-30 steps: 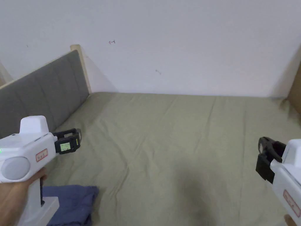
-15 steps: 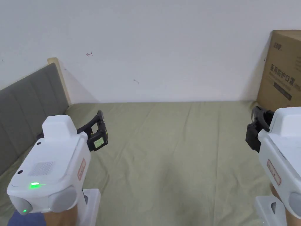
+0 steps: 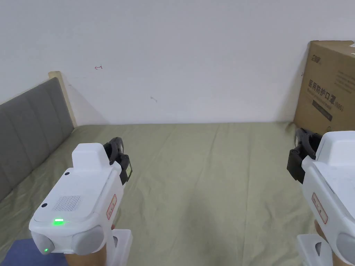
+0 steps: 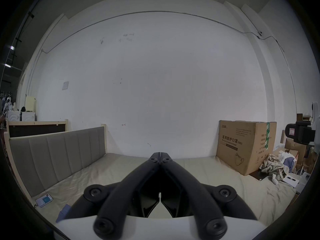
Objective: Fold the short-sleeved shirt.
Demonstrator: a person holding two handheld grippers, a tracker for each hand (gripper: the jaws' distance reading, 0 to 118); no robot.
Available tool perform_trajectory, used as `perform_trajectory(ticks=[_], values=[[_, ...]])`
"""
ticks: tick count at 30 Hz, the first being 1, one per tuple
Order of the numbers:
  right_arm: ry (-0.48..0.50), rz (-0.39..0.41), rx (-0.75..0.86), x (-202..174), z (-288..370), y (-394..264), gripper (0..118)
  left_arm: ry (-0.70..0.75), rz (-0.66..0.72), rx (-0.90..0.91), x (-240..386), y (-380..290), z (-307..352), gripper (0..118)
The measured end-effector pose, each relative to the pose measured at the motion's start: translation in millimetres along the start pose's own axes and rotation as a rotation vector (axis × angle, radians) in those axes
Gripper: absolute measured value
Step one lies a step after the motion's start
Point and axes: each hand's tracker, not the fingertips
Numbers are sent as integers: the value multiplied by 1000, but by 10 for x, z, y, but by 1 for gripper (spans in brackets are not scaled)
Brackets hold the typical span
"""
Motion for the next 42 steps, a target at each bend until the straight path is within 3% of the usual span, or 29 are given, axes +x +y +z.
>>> perform_trajectory(ticks=[42], values=[[-9,5,-3,8,54,-28,0,-16,-19,-28,18,-72,-39,0]])
